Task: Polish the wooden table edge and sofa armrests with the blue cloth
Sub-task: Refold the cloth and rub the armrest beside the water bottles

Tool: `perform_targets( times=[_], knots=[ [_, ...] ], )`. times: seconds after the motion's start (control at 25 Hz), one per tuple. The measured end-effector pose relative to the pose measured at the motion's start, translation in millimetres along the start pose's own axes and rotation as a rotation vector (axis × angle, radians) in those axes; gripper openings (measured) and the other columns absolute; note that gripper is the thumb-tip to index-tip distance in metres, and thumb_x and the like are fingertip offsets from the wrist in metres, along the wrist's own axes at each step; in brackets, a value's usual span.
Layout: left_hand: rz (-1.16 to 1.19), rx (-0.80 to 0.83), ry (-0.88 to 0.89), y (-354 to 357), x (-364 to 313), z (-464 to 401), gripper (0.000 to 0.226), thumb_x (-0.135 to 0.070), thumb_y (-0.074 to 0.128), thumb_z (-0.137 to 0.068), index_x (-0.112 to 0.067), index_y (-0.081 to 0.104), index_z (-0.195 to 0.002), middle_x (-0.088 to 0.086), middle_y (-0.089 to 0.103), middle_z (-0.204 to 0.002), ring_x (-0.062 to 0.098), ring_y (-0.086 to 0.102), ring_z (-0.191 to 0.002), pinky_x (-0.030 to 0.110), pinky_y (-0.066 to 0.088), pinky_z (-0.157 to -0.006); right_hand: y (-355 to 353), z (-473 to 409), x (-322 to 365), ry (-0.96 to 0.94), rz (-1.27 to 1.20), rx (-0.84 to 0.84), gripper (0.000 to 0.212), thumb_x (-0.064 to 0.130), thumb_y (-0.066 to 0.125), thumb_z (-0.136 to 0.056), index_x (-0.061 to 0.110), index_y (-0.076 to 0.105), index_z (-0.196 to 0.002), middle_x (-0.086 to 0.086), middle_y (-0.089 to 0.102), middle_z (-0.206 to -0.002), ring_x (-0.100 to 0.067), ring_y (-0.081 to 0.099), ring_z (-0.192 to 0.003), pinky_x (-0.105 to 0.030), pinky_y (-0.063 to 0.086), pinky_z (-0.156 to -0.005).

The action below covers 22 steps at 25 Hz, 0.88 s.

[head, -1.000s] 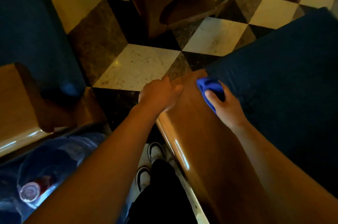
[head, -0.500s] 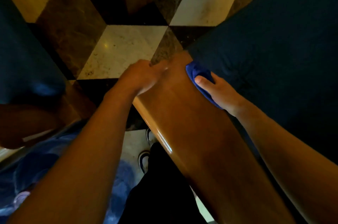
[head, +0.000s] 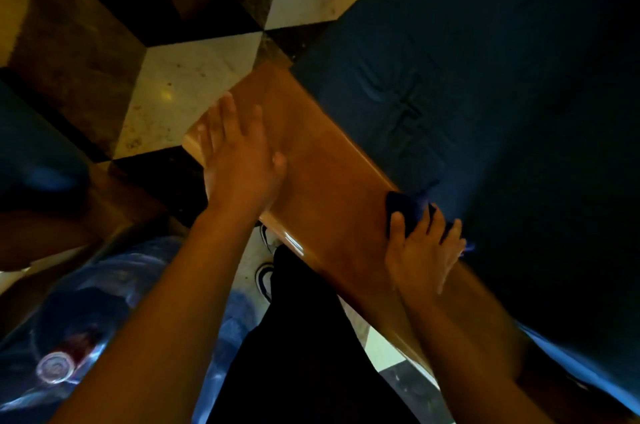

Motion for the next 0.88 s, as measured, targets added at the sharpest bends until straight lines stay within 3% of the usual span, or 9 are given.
perform_targets(
  times=[0.08, 0.16, 0.24, 0.4, 0.52, 0.64, 0.76, 0.84, 0.88],
  knots=[
    [-0.016, -0.028, 0.086, 10, 4, 20, 0.077, -0.043, 0.053, -0.098, -0.018, 0.018, -0.162, 0.018, 0.0, -0.171, 0.037, -0.005, -0.157, 0.054, 0.003, -0.126, -6, -9, 58, -0.069, -0.048, -0.059, 0.07, 0.059, 0.03, -0.103, 0.015, 0.034, -0.157, -0.009, 0.036, -0.164, -0.039, 0.02, -0.153, -0.061, 0.015, -0.122],
    [0.032, -0.047, 0.16, 18, 7, 31, 0.07, -0.038, 0.056, -0.097, -0.017, 0.029, -0.159, 0.016, 0.009, -0.171, 0.035, 0.0, -0.157, 0.052, 0.006, -0.126, -14, -17, 142, -0.323, -0.049, -0.163, 0.069, 0.059, 0.031, -0.102, 0.018, 0.038, -0.156, -0.009, 0.043, -0.16, -0.041, 0.032, -0.148, -0.06, 0.025, -0.119],
    [0.142, -0.086, 0.197, 18, 15, 38, 0.059, -0.026, 0.058, -0.097, -0.011, 0.043, -0.152, 0.015, 0.021, -0.169, 0.033, 0.009, -0.157, 0.049, 0.013, -0.126, -17, -14, 206, -0.548, -0.023, -0.265, 0.067, 0.06, 0.032, -0.102, 0.023, 0.036, -0.158, -0.007, 0.04, -0.162, -0.041, 0.031, -0.15, -0.06, 0.023, -0.12],
    [0.561, -0.203, -0.024, 14, 49, 59, 0.043, -0.025, 0.048, -0.103, -0.006, 0.052, -0.141, 0.012, 0.044, -0.157, 0.026, 0.037, -0.147, 0.035, 0.033, -0.116, 27, 62, 217, -1.011, 0.113, -0.289, 0.061, 0.052, 0.041, -0.105, 0.028, 0.03, -0.16, -0.001, 0.024, -0.17, -0.034, 0.014, -0.158, -0.06, 0.013, -0.125],
    [0.79, -0.105, -0.306, 30, 58, 90, 0.045, -0.038, 0.047, -0.104, -0.009, 0.053, -0.137, 0.011, 0.059, -0.135, 0.029, 0.057, -0.126, 0.034, 0.044, -0.098, 48, 112, 179, -1.154, 0.156, -0.105, 0.064, 0.04, 0.053, -0.098, 0.029, 0.035, -0.157, 0.004, 0.021, -0.171, -0.032, 0.01, -0.159, -0.058, 0.009, -0.127],
    [1.151, 0.13, -0.731, 55, 79, 130, 0.052, -0.048, 0.044, -0.104, -0.006, 0.064, -0.126, 0.011, 0.066, -0.111, 0.032, 0.065, -0.11, 0.03, 0.048, -0.082, 40, 123, 191, -1.048, 0.034, 0.106, 0.05, 0.035, 0.054, -0.103, 0.026, 0.048, -0.152, 0.004, 0.035, -0.165, -0.03, 0.019, -0.157, -0.055, 0.011, -0.127],
    [1.796, 0.028, -0.918, 41, 101, 172, 0.059, -0.054, 0.045, -0.101, -0.003, 0.069, -0.12, 0.01, 0.073, -0.096, 0.022, 0.069, -0.082, 0.028, 0.056, -0.073, 28, 154, 239, -0.951, -0.247, 0.347, 0.043, 0.034, 0.054, -0.104, 0.019, 0.056, -0.145, -0.005, 0.059, -0.148, -0.03, 0.049, -0.141, -0.053, 0.032, -0.12],
    [2.054, -0.093, -0.871, 17, 121, 191, 0.059, -0.058, 0.049, -0.097, -0.008, 0.071, -0.119, 0.01, 0.079, -0.098, 0.023, 0.075, -0.087, 0.031, 0.059, -0.074, 28, 195, 275, -0.935, -0.367, 0.533, 0.039, 0.036, 0.054, -0.104, 0.018, 0.06, -0.138, -0.009, 0.068, -0.131, -0.027, 0.064, -0.122, -0.05, 0.048, -0.106],
    [2.071, -0.174, -0.868, 6, 137, 201, 0.056, -0.058, 0.052, -0.096, -0.011, 0.072, -0.119, 0.012, 0.079, -0.106, 0.025, 0.075, -0.097, 0.033, 0.06, -0.079, 28, 218, 289, -0.954, -0.375, 0.597, 0.036, 0.038, 0.052, -0.104, 0.022, 0.062, -0.135, -0.007, 0.07, -0.126, -0.023, 0.066, -0.117, -0.048, 0.051, -0.102]
  ],
)
Point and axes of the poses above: each hand's wrist, its own z-axis away from the middle knuckle, its own y-axis out of the palm, x = y × z, the point moved 10 cm from there along -z, towards the middle knuckle
